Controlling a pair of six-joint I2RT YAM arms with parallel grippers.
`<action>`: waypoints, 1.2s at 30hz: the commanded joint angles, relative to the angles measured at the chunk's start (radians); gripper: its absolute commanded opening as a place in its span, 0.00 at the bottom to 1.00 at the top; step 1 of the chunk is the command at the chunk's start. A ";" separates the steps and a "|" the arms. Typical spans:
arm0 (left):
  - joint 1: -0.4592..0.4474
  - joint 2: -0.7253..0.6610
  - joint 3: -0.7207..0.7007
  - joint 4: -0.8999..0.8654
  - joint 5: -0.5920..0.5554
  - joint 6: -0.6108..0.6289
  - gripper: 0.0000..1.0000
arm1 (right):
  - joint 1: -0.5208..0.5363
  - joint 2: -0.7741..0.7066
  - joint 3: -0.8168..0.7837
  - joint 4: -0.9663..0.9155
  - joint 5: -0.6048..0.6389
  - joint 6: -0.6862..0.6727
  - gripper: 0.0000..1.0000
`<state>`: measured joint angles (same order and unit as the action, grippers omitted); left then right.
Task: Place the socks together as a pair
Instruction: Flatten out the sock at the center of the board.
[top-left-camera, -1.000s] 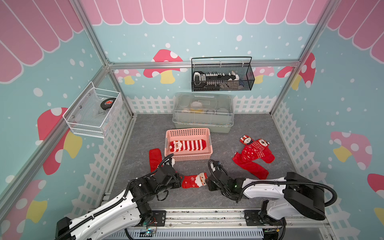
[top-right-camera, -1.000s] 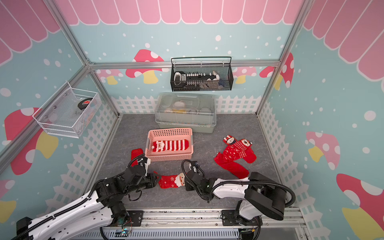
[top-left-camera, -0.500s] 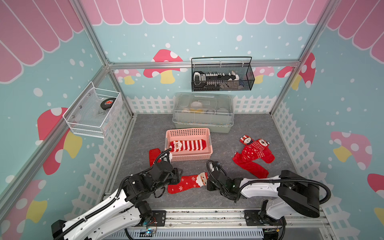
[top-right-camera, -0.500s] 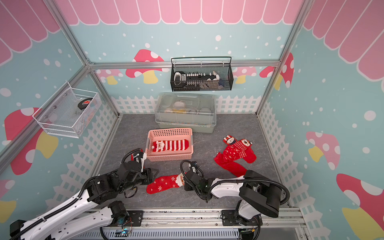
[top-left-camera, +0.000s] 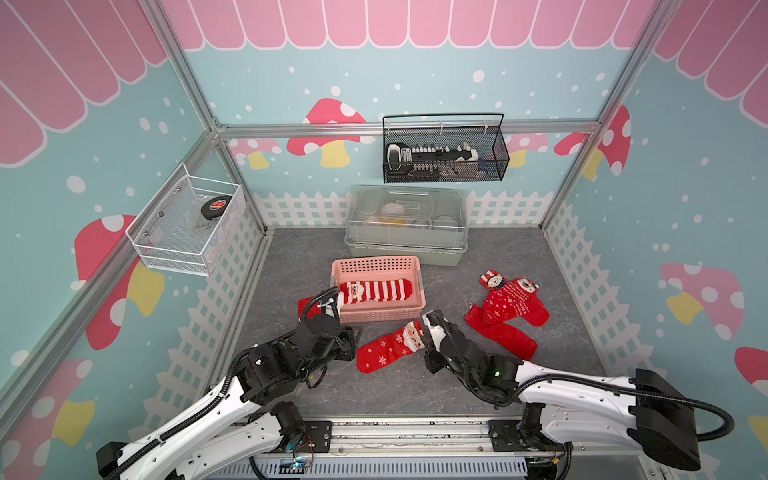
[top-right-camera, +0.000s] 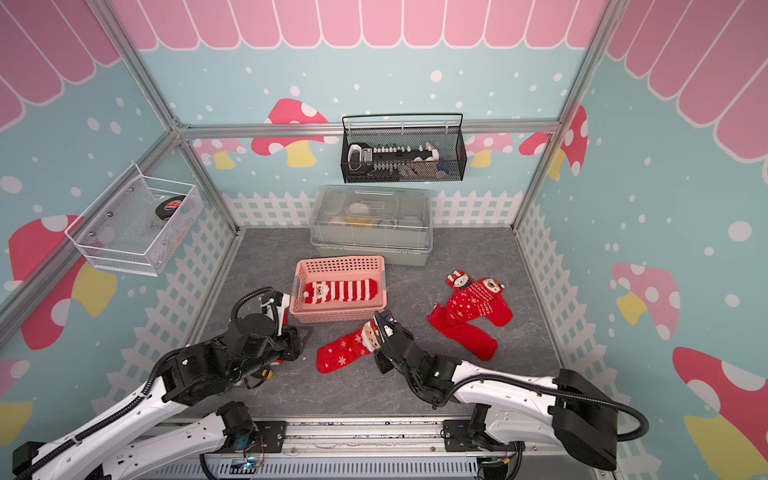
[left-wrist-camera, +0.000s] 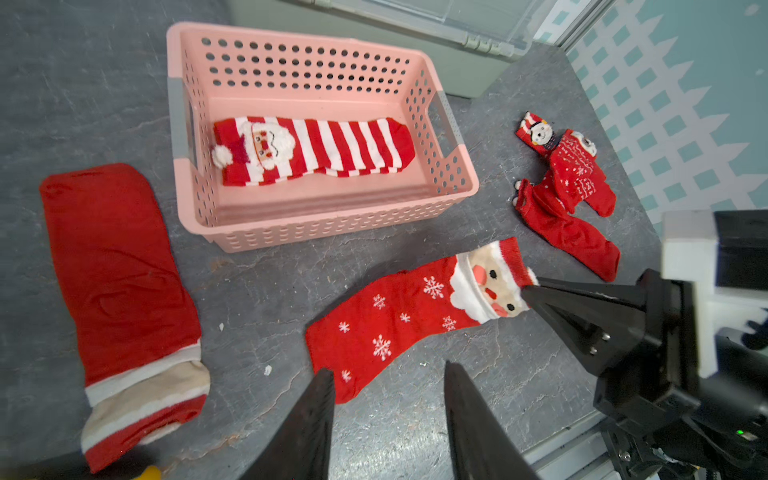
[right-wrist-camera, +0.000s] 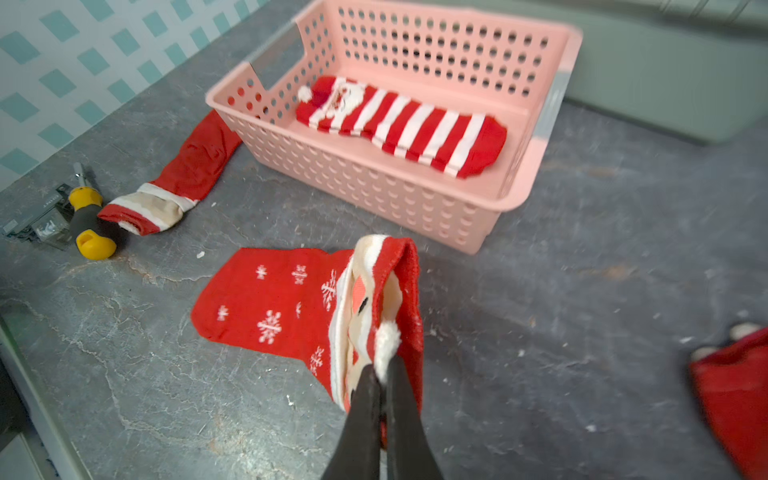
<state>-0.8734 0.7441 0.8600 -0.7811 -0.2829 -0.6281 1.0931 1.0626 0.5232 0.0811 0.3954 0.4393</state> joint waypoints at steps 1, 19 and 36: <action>0.004 -0.017 0.055 0.055 -0.024 0.103 0.43 | 0.003 -0.099 -0.005 -0.009 0.129 -0.330 0.00; -0.018 0.067 0.139 0.281 0.235 0.739 0.50 | 0.003 -0.319 0.069 0.016 -0.239 -1.046 0.00; -0.049 0.135 0.149 0.312 0.510 0.784 0.54 | 0.002 -0.289 0.126 -0.057 -0.289 -1.253 0.00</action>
<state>-0.9115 0.8700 1.0016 -0.4915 0.1539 0.1593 1.0931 0.7704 0.6376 0.0071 0.1131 -0.7563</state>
